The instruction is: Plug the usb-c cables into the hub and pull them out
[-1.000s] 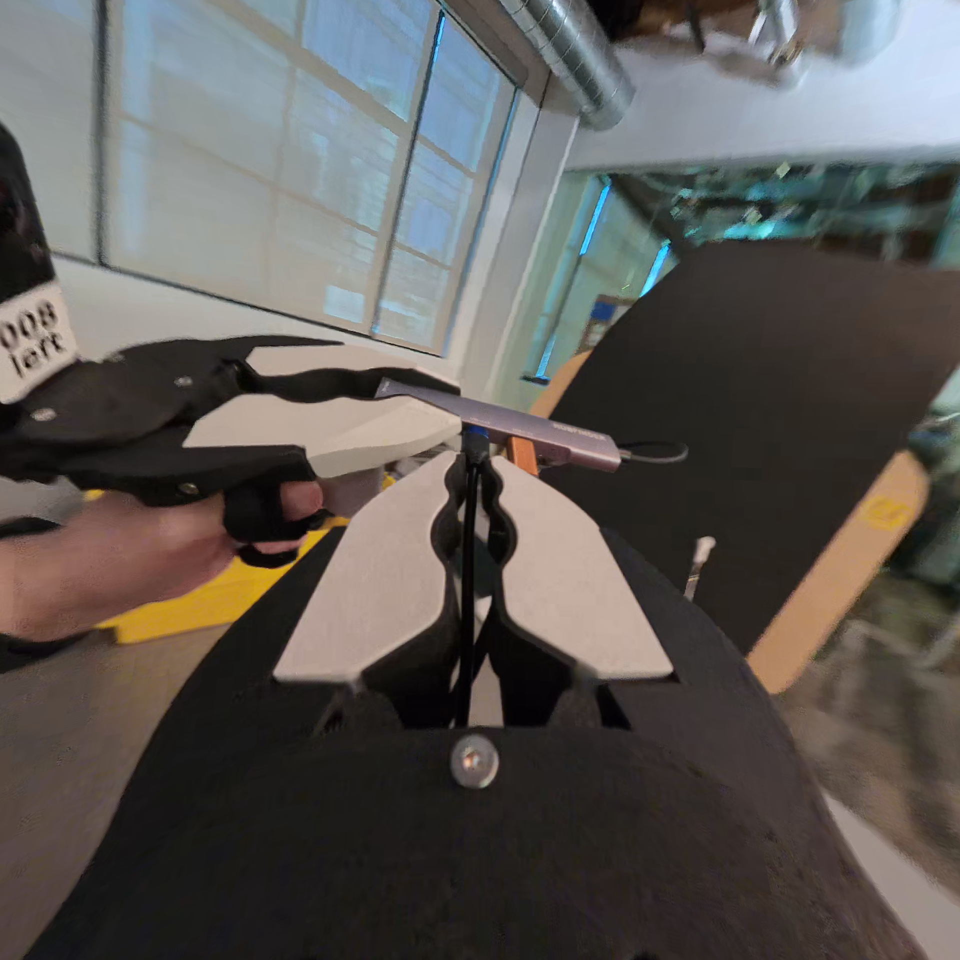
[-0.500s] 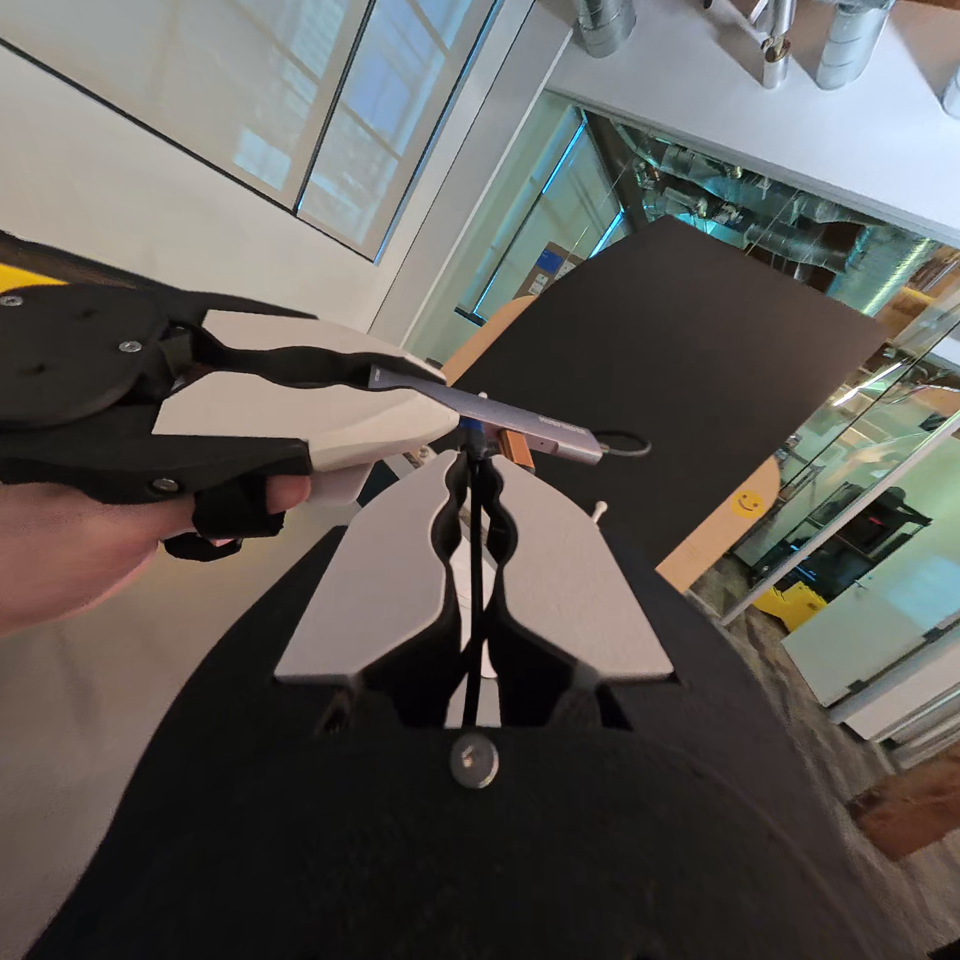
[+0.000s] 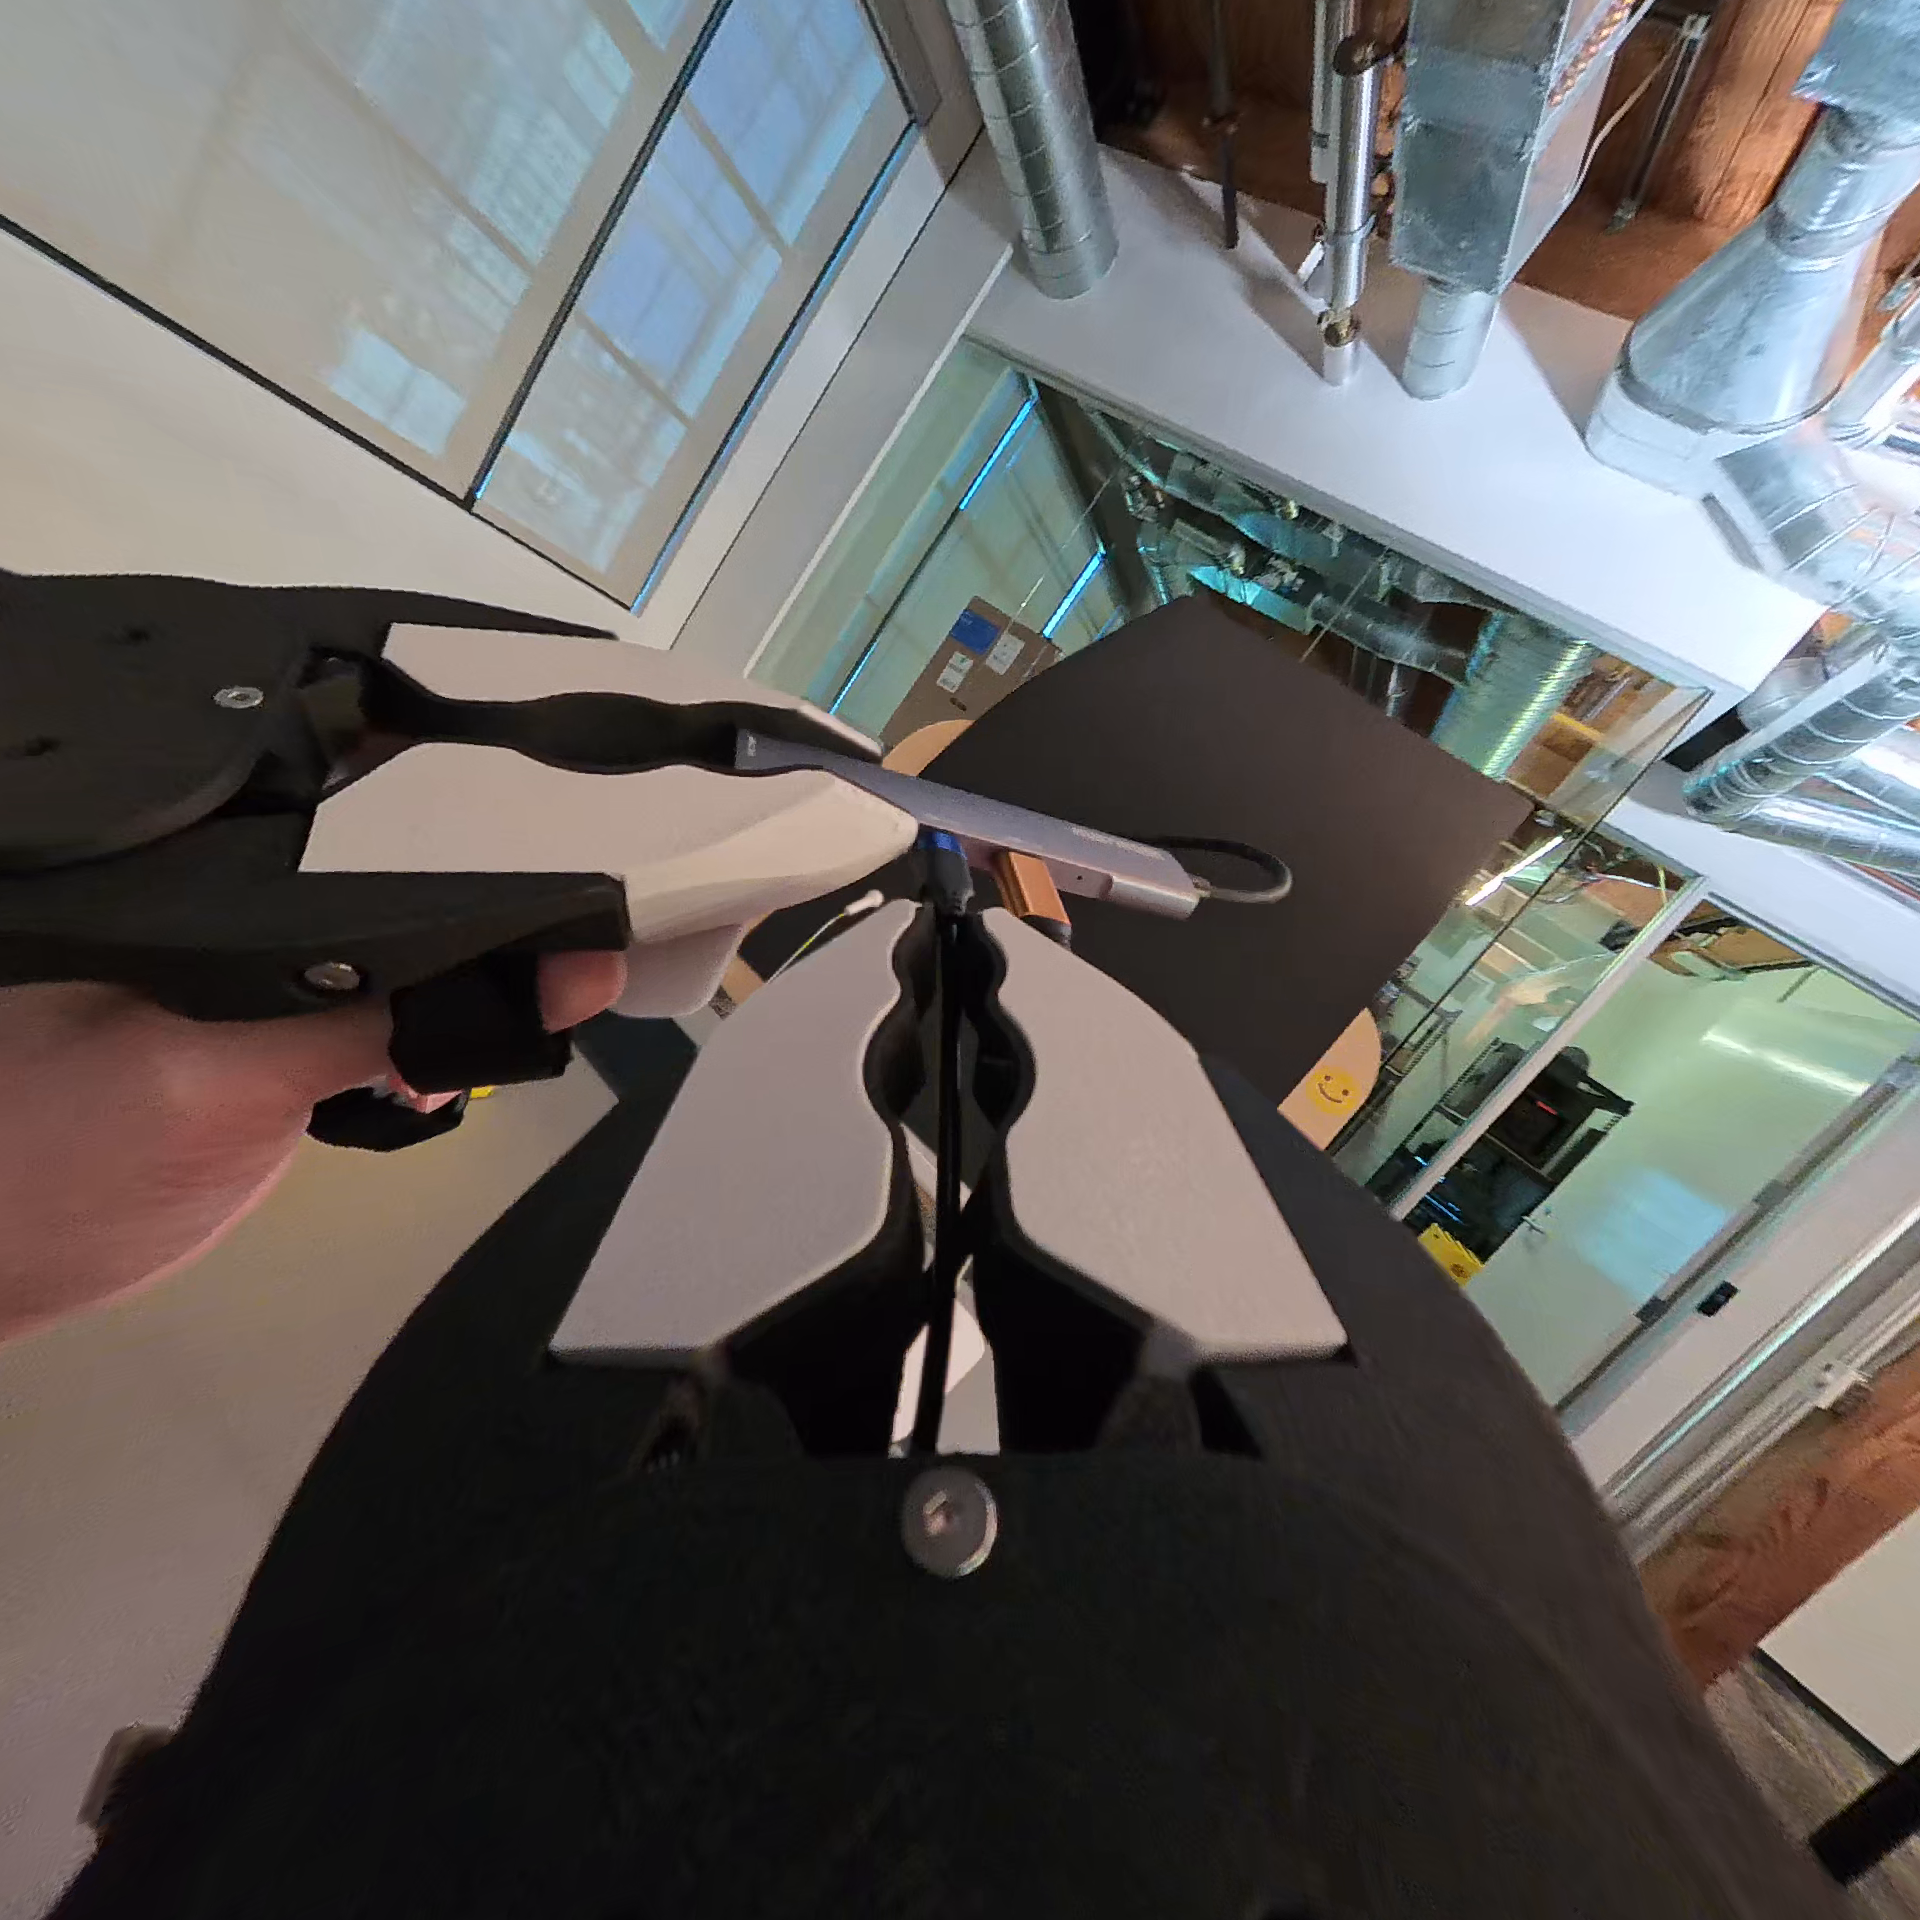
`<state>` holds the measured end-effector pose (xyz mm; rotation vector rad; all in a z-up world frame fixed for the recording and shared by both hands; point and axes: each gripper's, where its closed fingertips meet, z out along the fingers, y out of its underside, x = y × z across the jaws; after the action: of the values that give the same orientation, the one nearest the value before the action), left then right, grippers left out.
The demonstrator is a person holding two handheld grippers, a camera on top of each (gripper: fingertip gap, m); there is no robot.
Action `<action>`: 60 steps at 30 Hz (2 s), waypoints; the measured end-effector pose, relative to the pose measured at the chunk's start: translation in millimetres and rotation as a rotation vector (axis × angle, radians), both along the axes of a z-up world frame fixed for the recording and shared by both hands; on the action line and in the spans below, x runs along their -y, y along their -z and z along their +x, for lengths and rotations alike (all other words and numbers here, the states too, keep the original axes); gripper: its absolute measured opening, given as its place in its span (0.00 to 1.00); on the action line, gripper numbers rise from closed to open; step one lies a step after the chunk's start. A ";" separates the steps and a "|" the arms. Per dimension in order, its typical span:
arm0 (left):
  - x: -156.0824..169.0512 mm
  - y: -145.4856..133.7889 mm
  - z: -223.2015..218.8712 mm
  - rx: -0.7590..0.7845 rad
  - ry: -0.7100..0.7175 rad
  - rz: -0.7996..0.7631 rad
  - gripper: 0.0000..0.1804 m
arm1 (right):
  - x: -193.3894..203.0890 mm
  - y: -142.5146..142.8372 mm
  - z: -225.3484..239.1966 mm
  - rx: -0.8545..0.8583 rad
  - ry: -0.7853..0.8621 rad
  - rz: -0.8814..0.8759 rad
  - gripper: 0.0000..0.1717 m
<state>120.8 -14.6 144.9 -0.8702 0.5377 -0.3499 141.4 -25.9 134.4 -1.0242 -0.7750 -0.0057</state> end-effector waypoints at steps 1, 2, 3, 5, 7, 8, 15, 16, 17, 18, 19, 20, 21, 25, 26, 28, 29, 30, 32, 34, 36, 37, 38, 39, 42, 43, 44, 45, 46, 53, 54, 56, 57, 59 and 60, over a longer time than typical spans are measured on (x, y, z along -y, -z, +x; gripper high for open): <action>1.4 -1.3 -0.6 -0.006 0.013 0.004 0.14 | 1.8 -1.0 -0.5 0.004 -0.004 0.003 0.02; 2.4 -1.6 -1.1 -0.015 0.024 0.002 0.14 | 3.3 -1.7 -1.3 0.004 -0.021 -0.002 0.03; 3.6 -2.4 -1.4 -0.022 0.031 -0.001 0.14 | 4.6 -2.2 -1.7 -0.002 -0.045 -0.012 0.03; 6.2 -4.5 -2.7 -0.043 0.019 0.018 0.14 | 7.7 -3.9 -2.7 -0.008 -0.086 -0.021 0.03; 7.2 -5.2 -2.7 -0.031 0.037 0.012 0.14 | 9.5 -5.0 -3.0 0.002 -0.095 -0.015 0.02; 5.6 -4.4 -1.8 -0.032 0.035 0.001 0.14 | 8.7 -4.8 -2.3 0.005 -0.089 -0.017 0.02; 5.2 -8.6 0.3 -0.016 0.001 -0.010 0.14 | 6.6 -8.7 1.4 -0.055 0.007 -0.013 0.03; 6.3 -9.3 -0.2 -0.020 0.015 -0.011 0.14 | 7.8 -9.2 0.7 -0.046 -0.001 -0.008 0.03; 6.3 -9.0 -1.0 -0.026 0.026 -0.019 0.14 | 8.7 -9.2 -0.1 -0.043 -0.022 -0.014 0.02; 6.3 -8.7 -1.5 -0.030 0.034 -0.026 0.14 | 9.1 -8.7 -0.8 -0.044 -0.046 -0.029 0.02; 7.0 -8.8 -1.8 -0.043 0.034 -0.024 0.14 | 9.8 -8.4 -1.3 -0.038 -0.067 -0.034 0.02; 7.5 -9.2 -2.3 -0.049 0.030 -0.025 0.14 | 10.3 -8.2 -1.7 -0.034 -0.076 -0.039 0.02; 8.4 -9.9 -2.3 -0.045 0.033 -0.027 0.14 | 11.1 -8.9 -1.9 -0.035 -0.079 -0.041 0.02; 6.6 -11.4 -0.3 -0.033 0.020 -0.043 0.14 | 9.3 -10.5 -0.2 -0.079 -0.036 -0.044 0.03; 6.9 -12.3 0.2 -0.024 0.016 -0.041 0.14 | 9.1 -11.3 0.4 -0.090 -0.023 -0.046 0.02; 7.8 -13.4 1.1 -0.033 0.011 -0.037 0.14 | 9.9 -12.4 1.7 -0.094 0.005 -0.041 0.03; 10.6 -15.6 0.1 -0.035 0.014 -0.015 0.14 | 11.5 -13.3 1.1 -0.095 0.004 -0.031 0.03; 14.7 -18.8 -2.2 -0.037 0.029 0.015 0.14 | 15.3 -15.6 -0.8 -0.096 -0.014 -0.010 0.03; 20.9 -24.5 -6.5 -0.005 0.067 0.023 0.14 | 20.4 -19.9 -6.0 -0.083 -0.028 0.032 0.03; 23.9 -25.8 -9.2 0.015 0.106 0.024 0.13 | 24.6 -22.7 -10.4 -0.064 -0.069 0.048 0.03; 25.1 -25.1 -8.0 0.016 0.113 0.029 0.14 | 25.3 -23.0 -11.1 -0.114 -0.130 -0.015 0.03; 26.5 -25.5 -6.8 0.021 0.118 0.036 0.13 | 24.9 -22.6 -11.2 -0.136 -0.155 -0.046 0.03; 27.2 -26.0 -5.9 0.028 0.122 0.037 0.13 | 24.7 -22.3 -10.8 -0.155 -0.169 -0.066 0.04; 27.6 -26.4 -4.9 0.032 0.128 0.033 0.13 | 24.3 -22.1 -10.3 -0.168 -0.173 -0.076 0.04; 28.3 -27.0 -4.4 0.044 0.136 0.028 0.13 | 22.8 -20.4 -11.0 -0.198 -0.175 -0.108 0.05; 28.4 -27.1 -4.9 0.052 0.140 0.025 0.13 | 21.9 -19.3 -11.8 -0.213 -0.180 -0.128 0.05; 28.0 -26.9 -5.4 0.059 0.141 0.020 0.13 | 21.1 -17.9 -12.7 -0.227 -0.188 -0.145 0.05; 27.9 -26.7 -5.2 0.062 0.142 0.017 0.13 | 19.9 -16.3 -13.2 -0.237 -0.194 -0.161 0.05; 28.4 -26.8 -4.7 0.064 0.143 0.019 0.13 | 18.5 -14.8 -13.1 -0.244 -0.198 -0.172 0.06; 8.9 -11.7 -1.7 -0.064 0.063 -0.041 0.14 | 6.6 -0.9 -7.8 -0.298 -0.281 -0.323 0.03; 3.9 -7.3 -2.2 -0.073 0.051 -0.058 0.14 | 2.8 3.0 -7.9 -0.316 -0.292 -0.344 0.03; -5.4 2.6 -3.2 -0.075 0.006 -0.077 0.14 | -6.3 13.9 -8.7 -0.316 -0.282 -0.367 0.03; -8.2 6.2 -3.9 -0.076 -0.014 -0.068 0.14 | -9.3 18.0 -8.9 -0.331 -0.292 -0.380 0.03; -15.6 15.7 -3.9 -0.086 -0.037 -0.072 0.14 | -15.9 26.4 -8.4 -0.352 -0.306 -0.420 0.03; -19.4 22.0 -5.1 -0.074 -0.030 -0.092 0.14 | -18.9 31.5 -8.6 -0.370 -0.315 -0.442 0.03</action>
<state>115.7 4.8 122.8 -0.9826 0.5801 -0.3178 132.9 -7.0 102.9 -1.2609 -0.5994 0.6336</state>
